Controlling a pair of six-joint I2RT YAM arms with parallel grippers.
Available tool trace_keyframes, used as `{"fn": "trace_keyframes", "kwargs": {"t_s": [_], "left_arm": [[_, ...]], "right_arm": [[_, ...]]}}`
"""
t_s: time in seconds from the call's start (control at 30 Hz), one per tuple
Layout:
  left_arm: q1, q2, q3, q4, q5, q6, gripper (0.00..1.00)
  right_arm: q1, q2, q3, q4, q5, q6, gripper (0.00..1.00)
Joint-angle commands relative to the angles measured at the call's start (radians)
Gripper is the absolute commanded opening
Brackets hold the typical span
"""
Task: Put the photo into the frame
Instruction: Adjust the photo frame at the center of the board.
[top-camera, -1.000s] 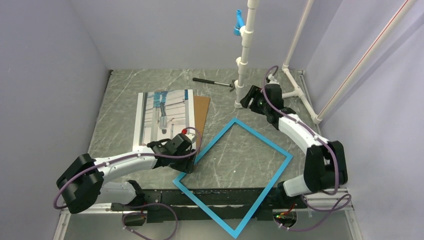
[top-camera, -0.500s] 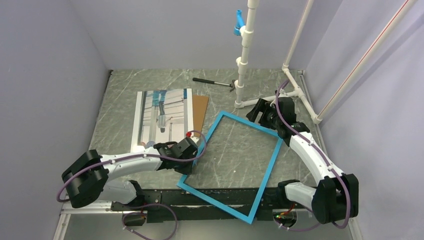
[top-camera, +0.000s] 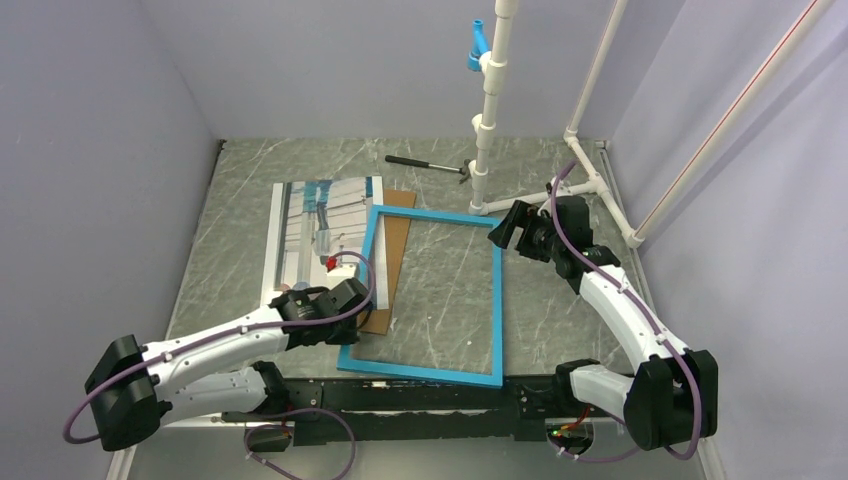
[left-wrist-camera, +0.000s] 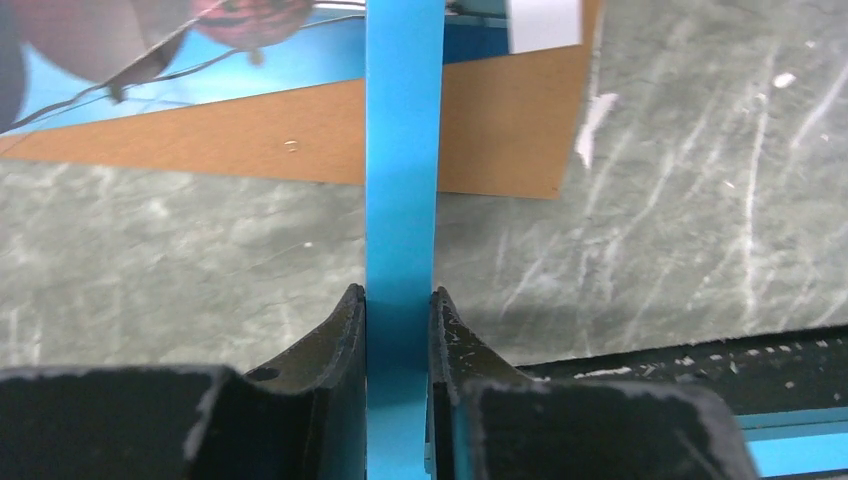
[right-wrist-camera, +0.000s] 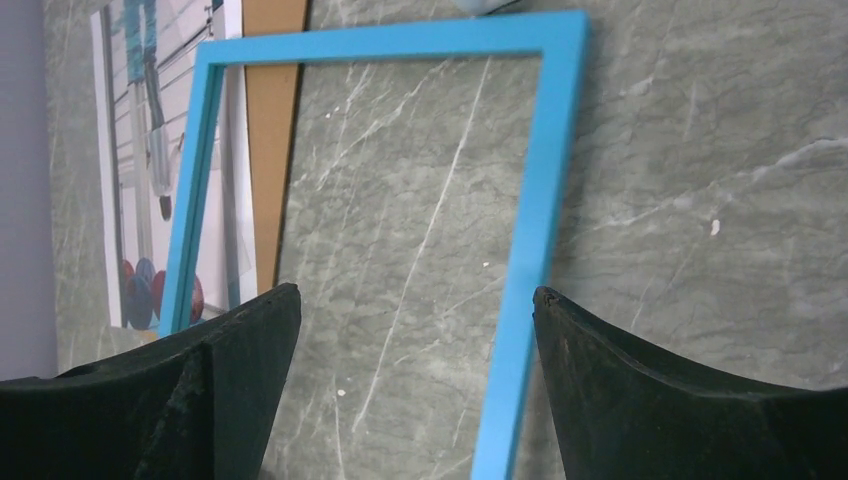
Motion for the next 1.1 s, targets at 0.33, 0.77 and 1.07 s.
{"fn": "trace_keyframes", "kwargs": {"t_s": [0.33,0.77,1.07], "left_arm": [[-0.018,0.067,0.02,0.061,-0.031,-0.088,0.02],[-0.062,0.103,0.035,0.153,-0.01,-0.169,0.91],[-0.004,-0.011,-0.071,0.225,0.074,-0.128,0.99]], "right_arm": [[0.081,0.002,-0.031,-0.003,-0.076,0.033,0.9],[0.209,0.056,-0.016,0.003,-0.059,0.074,0.91],[0.371,0.159,0.029,0.022,0.004,0.105,0.91]]}}
